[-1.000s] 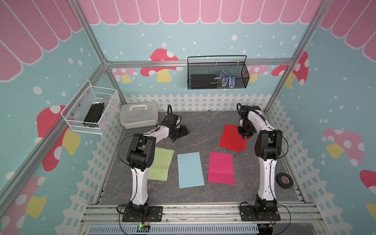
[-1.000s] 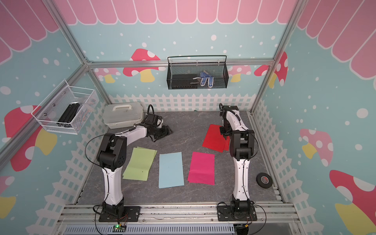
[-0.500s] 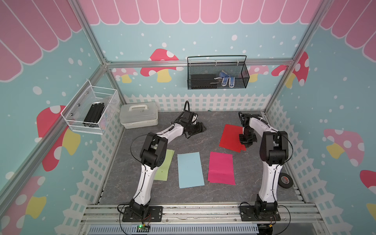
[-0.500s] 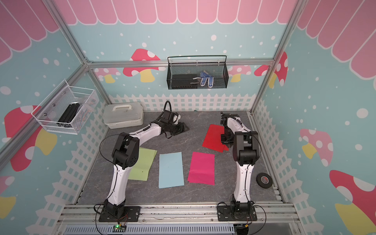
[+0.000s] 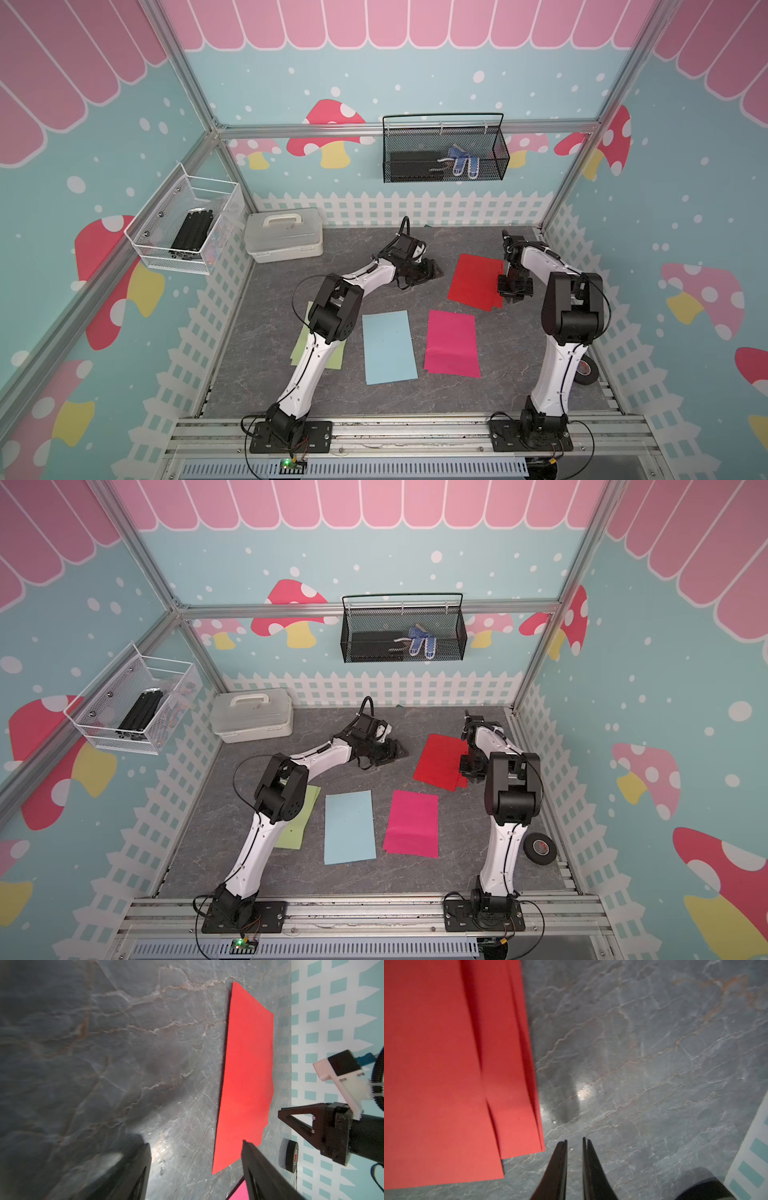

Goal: Sort the scattered colored papers by color
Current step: Place the colored paper, then adjust the colored paper at the center of the board.

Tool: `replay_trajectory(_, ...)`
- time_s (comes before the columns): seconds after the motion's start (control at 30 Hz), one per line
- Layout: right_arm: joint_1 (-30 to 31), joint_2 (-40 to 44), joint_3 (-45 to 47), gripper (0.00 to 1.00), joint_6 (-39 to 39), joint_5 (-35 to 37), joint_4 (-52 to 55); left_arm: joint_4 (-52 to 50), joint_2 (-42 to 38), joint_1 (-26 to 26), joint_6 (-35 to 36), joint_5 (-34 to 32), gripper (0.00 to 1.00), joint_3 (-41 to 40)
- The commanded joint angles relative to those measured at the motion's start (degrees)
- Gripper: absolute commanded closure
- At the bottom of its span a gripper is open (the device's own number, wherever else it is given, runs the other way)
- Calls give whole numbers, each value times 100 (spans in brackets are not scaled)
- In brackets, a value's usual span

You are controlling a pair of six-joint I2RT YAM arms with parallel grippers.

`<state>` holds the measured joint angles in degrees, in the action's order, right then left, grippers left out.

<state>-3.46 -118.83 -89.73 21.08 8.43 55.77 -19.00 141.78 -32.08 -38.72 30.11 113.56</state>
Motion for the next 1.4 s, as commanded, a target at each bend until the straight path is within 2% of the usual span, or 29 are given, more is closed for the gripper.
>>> replay_trajectory(0.0, -95, 127, 112, 83, 137, -117, -112, 72, 183, -156, -205, 136, 28, 186)
replay_trajectory(0.57, -172, -237, 459, 86, 46, -1132, -587, 399, 403, -427, -574, 197, 28, 188)
replay_trajectory(1.37, -102, -343, 450, 87, -51, -1524, -629, 518, 594, -750, -764, 199, 28, 307)
